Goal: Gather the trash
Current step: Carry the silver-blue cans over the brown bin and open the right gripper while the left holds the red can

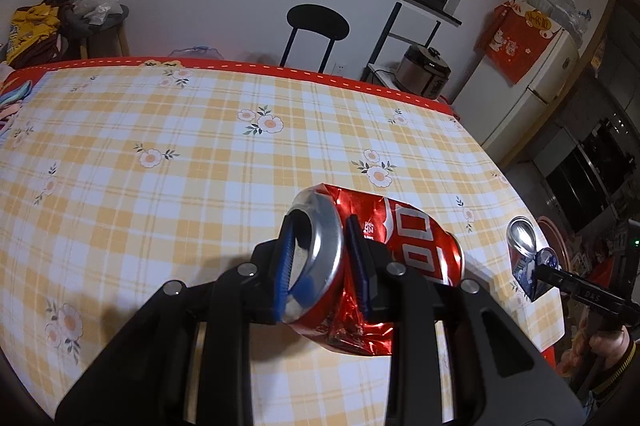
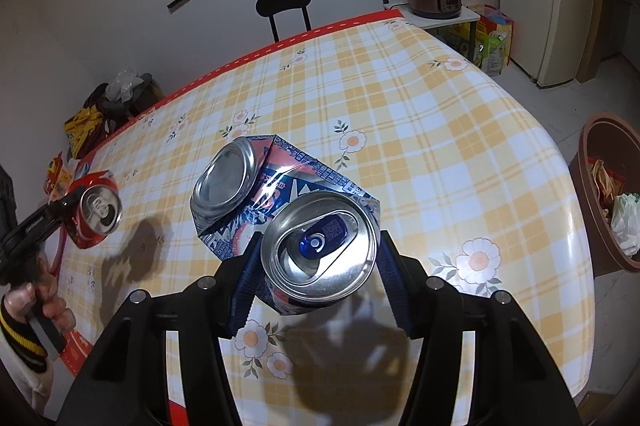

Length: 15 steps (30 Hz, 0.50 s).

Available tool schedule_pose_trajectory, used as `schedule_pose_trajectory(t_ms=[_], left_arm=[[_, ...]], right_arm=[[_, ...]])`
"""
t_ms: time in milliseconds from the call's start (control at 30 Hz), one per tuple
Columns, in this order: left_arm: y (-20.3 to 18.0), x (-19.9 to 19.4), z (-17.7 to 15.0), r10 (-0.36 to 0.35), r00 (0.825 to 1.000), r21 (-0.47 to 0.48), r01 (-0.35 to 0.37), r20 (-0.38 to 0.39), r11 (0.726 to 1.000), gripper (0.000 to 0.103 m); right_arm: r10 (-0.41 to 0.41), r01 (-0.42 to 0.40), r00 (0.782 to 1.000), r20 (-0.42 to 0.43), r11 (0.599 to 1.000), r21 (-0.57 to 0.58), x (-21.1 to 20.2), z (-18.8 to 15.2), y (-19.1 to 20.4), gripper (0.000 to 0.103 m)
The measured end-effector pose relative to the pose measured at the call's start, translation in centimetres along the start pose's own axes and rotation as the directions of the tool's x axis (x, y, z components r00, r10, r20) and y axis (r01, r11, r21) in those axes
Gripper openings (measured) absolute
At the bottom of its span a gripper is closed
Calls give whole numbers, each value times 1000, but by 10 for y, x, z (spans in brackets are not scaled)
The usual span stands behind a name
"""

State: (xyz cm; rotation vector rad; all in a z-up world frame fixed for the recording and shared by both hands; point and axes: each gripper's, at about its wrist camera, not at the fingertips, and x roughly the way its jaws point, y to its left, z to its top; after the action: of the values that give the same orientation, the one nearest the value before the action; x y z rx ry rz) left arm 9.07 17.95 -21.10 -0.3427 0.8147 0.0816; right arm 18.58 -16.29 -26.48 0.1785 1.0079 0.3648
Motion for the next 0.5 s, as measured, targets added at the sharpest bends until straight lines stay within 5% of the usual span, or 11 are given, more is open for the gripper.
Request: schedule_pose_trajectory(t_ms=[233, 500], left_arm=[[-29, -20, 3, -1, 1000, 21, 1, 28, 1000, 29], [-85, -19, 6, -25, 999, 46, 23, 44, 999, 29]], right_arm=[[-15, 13, 999, 42, 999, 47, -18, 4, -40, 56], [-132, 118, 987, 96, 984, 131, -54, 18, -139, 49]])
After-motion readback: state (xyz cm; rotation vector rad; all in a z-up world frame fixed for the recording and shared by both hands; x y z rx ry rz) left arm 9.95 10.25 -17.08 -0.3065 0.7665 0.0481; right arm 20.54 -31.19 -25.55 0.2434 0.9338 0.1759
